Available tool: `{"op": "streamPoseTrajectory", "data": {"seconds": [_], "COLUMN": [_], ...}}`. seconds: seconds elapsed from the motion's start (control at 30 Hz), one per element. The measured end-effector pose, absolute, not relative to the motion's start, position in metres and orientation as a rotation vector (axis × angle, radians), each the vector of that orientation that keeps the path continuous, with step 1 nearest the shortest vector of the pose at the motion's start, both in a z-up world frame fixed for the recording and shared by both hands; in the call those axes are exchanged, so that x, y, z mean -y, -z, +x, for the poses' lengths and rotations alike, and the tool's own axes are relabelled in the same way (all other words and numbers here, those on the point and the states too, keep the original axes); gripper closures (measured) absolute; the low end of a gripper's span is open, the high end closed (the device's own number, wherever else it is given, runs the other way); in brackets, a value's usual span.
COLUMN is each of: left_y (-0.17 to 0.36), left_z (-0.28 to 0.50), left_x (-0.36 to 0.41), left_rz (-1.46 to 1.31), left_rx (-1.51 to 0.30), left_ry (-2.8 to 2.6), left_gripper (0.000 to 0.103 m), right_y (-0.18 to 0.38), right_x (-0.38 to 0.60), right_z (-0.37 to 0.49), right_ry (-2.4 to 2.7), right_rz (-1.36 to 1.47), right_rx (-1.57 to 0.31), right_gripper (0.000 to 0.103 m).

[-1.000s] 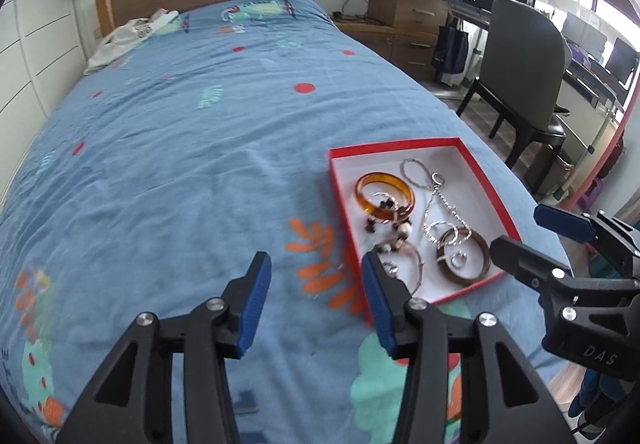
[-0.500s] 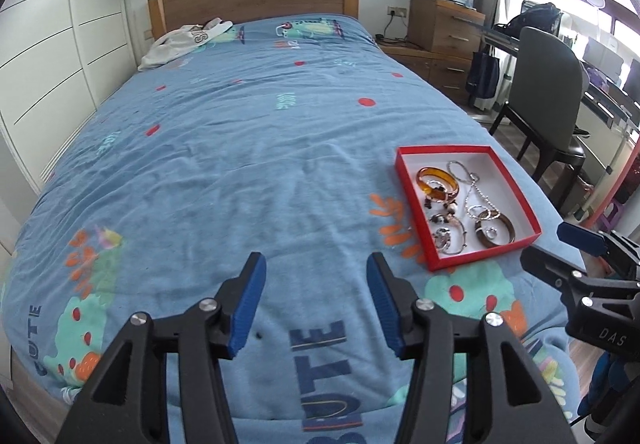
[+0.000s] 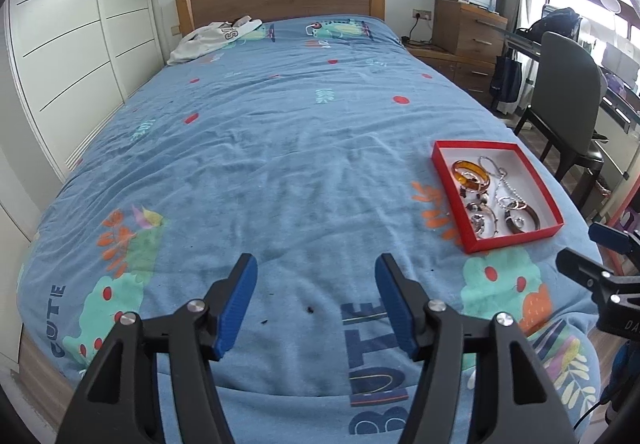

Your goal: Organize jewelry

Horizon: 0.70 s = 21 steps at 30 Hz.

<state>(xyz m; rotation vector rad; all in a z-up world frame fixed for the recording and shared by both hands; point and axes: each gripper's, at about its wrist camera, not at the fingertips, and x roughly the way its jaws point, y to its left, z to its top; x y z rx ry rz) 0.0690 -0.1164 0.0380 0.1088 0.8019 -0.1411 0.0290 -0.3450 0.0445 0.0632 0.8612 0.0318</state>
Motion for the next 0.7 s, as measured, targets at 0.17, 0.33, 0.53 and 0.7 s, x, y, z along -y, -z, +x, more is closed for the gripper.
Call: {"op": "streamPoseTrajectory", "data": {"seconds": [0.17,0.33,0.53,0.7], "left_y": [-0.038,-0.038,-0.034,-0.030], "left_z": [0.066,0.061,0.061,0.061], "left_x": [0.109,0.108,0.106,0.107], "left_rz": [0.118,0.145,0.140,0.133], "left_rx": [-0.796,-0.778,-0.789,-0.805], "left_ry": [0.116,0.092,0.089,0.095], "left_gripper": [0.043,0.043,0.044,0.043], "right_y": [-0.044,-0.041,-0.033,-0.027], "right_x": [0.346,0.350,0.353,0.355], "right_z": [0.027,0.027,0.027,0.026], "right_ry": [-0.027,-0.025,-0.025,-0.025], "right_rz": [0.061,0.065,0.075,0.081], "right_rx": [-0.860,-0.867,-0.882,-0.890], "right_gripper": [0.008,0.006,0.006,0.006]}}
